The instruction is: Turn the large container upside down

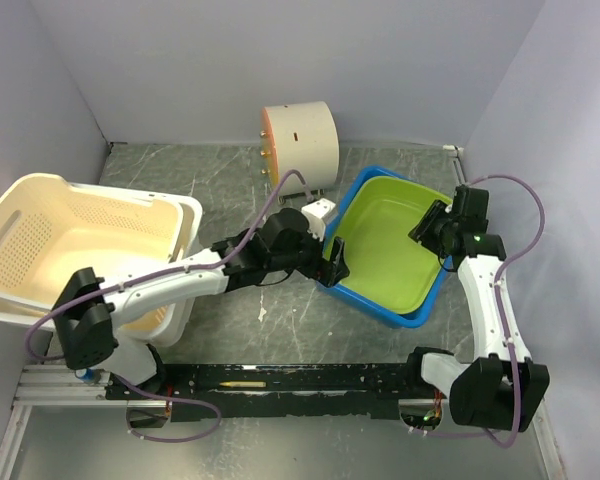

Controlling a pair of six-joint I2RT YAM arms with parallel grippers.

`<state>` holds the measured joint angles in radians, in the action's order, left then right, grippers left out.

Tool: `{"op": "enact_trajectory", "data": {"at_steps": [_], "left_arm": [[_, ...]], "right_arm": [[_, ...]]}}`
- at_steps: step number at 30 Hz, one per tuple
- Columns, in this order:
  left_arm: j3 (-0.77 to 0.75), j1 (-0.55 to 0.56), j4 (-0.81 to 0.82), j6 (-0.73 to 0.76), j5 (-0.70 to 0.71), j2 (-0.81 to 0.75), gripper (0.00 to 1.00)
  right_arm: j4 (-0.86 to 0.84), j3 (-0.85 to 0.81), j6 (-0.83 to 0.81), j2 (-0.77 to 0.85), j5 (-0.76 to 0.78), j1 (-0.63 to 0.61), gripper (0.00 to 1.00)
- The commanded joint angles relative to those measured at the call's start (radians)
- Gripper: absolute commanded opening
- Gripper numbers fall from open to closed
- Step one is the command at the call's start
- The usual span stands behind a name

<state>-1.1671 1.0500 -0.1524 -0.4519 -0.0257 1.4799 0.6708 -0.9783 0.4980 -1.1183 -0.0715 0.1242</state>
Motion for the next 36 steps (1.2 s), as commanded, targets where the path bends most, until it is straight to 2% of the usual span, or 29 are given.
{"op": "enact_trajectory", "data": {"at_steps": [1,5,8,12,17,19,23,25,30,36], "left_arm": [[-0.122,0.005,-0.006,-0.039,0.078,0.103,0.97],[-0.181,0.007,0.041,-0.056,0.041,0.193,0.97],[-0.195,0.007,0.104,-0.075,0.007,0.255,0.97],[-0.278,0.008,-0.024,-0.079,0.01,0.352,0.95],[-0.219,0.046,-0.143,-0.104,0.128,0.273,0.95],[-0.181,0.076,-0.186,-0.124,0.199,0.219,0.95],[-0.151,0.151,-0.225,-0.128,0.289,0.097,0.95],[-0.173,0.184,-0.242,-0.111,0.32,0.051,0.95],[-0.312,0.233,-0.328,-0.067,0.387,-0.019,0.95],[-0.43,0.235,-0.366,-0.03,0.511,-0.102,0.95]], "right_arm": [[-0.06,0.02,-0.026,0.055,-0.11,0.005,0.47],[-0.011,-0.01,0.001,0.061,0.048,0.006,0.54],[-0.001,-0.016,0.007,0.062,0.07,0.006,0.58],[-0.007,-0.016,-0.001,0.062,0.025,0.006,0.62],[-0.015,-0.002,-0.025,0.056,-0.01,0.006,0.64],[-0.023,0.001,-0.049,0.049,-0.062,0.006,0.65],[-0.103,0.059,-0.068,0.062,-0.334,-0.02,0.72],[-0.155,0.107,-0.033,0.079,-0.435,-0.071,0.77],[-0.196,0.168,0.032,0.099,-0.373,-0.326,0.83],[-0.247,0.215,0.073,0.06,-0.403,-0.565,0.85]]}}
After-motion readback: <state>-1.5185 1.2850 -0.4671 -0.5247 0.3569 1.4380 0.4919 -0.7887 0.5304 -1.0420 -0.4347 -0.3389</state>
